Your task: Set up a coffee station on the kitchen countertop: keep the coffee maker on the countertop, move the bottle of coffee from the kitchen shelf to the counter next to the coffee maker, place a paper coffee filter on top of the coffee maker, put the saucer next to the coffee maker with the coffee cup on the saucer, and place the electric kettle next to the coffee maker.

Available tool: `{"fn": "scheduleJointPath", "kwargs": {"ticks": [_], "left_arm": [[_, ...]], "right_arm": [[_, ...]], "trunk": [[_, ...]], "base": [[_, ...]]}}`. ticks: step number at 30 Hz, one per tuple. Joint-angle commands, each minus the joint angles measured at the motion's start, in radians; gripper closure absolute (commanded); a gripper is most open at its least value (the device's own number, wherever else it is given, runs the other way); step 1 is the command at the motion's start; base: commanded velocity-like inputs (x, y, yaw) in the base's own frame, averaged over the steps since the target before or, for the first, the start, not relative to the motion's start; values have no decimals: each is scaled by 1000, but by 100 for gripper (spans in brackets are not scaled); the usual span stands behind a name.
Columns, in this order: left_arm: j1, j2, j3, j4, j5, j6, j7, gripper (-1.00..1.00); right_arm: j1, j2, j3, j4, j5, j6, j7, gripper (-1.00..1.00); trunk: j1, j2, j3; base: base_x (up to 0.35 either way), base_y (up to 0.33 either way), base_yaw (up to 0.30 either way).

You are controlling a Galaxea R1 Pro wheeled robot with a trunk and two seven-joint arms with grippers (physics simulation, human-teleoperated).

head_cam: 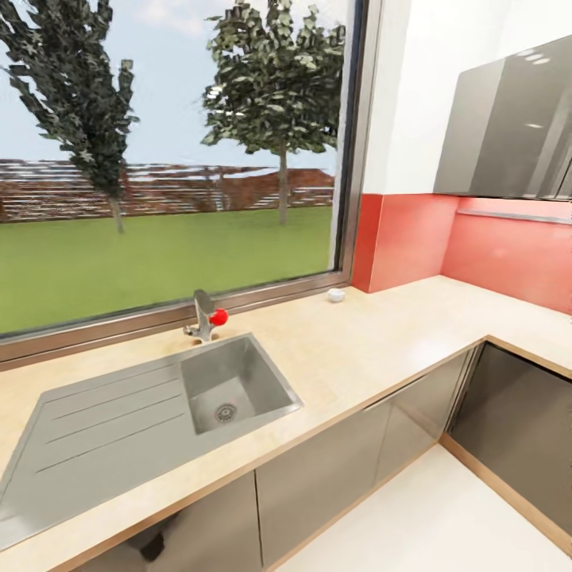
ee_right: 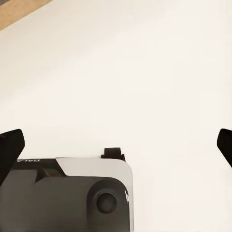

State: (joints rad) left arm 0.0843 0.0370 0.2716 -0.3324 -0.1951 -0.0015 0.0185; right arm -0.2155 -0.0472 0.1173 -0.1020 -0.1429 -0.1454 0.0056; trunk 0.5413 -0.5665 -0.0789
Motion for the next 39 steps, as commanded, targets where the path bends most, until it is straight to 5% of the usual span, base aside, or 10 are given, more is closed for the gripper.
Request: {"fn": "scheduleJointPath", "kwargs": {"ticks": [1,39], "left_arm": [[0,-1,6,-2,-10,0,0,-100],[0,-2,6,-2,-10,-1,0,-100]], "right_arm": [[-1,0,8,1,-11,-3,1,-100],[-1,3,8,1,-12,-3,1,-100]], "trunk": [[1,-1,-2],[1,-1,-2]], "base": [[138,-261,0],[125,-262,0]]}}
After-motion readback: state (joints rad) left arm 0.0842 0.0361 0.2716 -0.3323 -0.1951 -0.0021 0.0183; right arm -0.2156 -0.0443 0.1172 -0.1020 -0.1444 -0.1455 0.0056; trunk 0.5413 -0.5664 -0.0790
